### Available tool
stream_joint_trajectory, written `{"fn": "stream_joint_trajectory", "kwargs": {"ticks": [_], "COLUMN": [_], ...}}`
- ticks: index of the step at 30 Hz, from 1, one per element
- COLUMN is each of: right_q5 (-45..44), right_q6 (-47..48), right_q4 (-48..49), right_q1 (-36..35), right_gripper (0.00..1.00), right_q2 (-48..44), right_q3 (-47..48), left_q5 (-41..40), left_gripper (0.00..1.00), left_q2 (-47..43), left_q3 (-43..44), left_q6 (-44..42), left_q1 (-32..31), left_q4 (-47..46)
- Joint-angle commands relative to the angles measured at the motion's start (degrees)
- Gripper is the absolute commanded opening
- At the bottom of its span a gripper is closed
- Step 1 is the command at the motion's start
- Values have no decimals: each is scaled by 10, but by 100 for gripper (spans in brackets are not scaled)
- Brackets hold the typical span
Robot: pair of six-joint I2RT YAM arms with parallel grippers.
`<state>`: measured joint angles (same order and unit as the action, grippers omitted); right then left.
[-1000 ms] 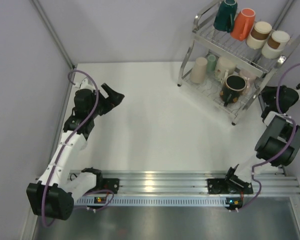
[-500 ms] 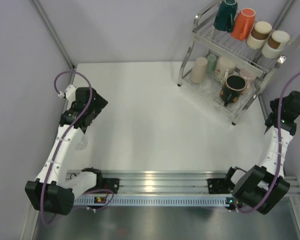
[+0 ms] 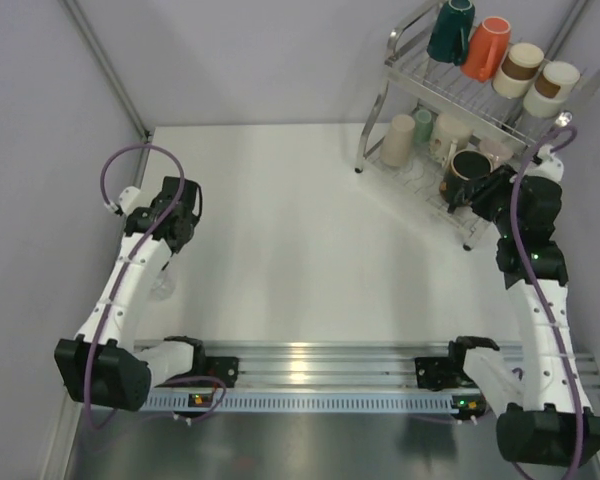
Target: Load the cups into the dish rack
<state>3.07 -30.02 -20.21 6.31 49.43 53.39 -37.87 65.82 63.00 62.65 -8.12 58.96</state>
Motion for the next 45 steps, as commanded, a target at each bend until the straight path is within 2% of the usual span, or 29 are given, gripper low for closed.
{"fn": "stream_joint_trajectory", "kwargs": {"ticks": [1,2,5,8,18,26,27,29,31,32,33,36,37,41,43,44,45], "right_q5": [31,30,17,28,73,32,30,34,42,44,49,60,76,130,177,189,206], "right_q6": [6,7,15,14,23,80,84,84,83,82,80,78,76,21,-6,-35,-48], "right_q4": [20,21,14,40,75,31,31,34,36,39,41,53,60,96,134,152,175], "right_q1": [-76,-123,-193,-227,-237,-236,-237,-237,-237,-237,-237,-237,-237,-237,-237,-240,-243], "right_gripper": [35,36,35,35,37,40,41,43,43,43,42,42,43,45,50,59,61], "right_q2": [-25,-24,-19,-35,-94,-118,-120,-120,-116,-115,-115,-111,-108,-76,-43,-35,-22], "right_q3": [18,16,10,-13,-19,2,4,6,5,3,1,-5,-8,-23,-37,-46,-66], "left_q5": [-61,-61,-79,-82,-116,-100,-92,-64,-51,-42,-36,-20,-15,66,166,205,261], "left_gripper": [91,90,89,89,84,82,79,64,38,30,18,3,0,0,0,0,0], "left_q2": [14,18,43,76,146,222,236,248,252,251,247,236,223,167,129,88,66], "left_q3": [5,-3,-13,-17,-31,-57,-59,-67,-69,-69,-68,-58,-54,-39,-35,-37,-39], "left_q6": [60,60,64,64,74,92,88,71,70,61,55,23,10,-63,-114,-132,-149], "left_q1": [13,20,35,44,60,65,65,68,69,69,69,69,69,69,69,69,69], "left_q4": [73,72,71,68,56,40,34,5,-12,-17,-24,-38,-42,-87,-124,-146,-206]}}
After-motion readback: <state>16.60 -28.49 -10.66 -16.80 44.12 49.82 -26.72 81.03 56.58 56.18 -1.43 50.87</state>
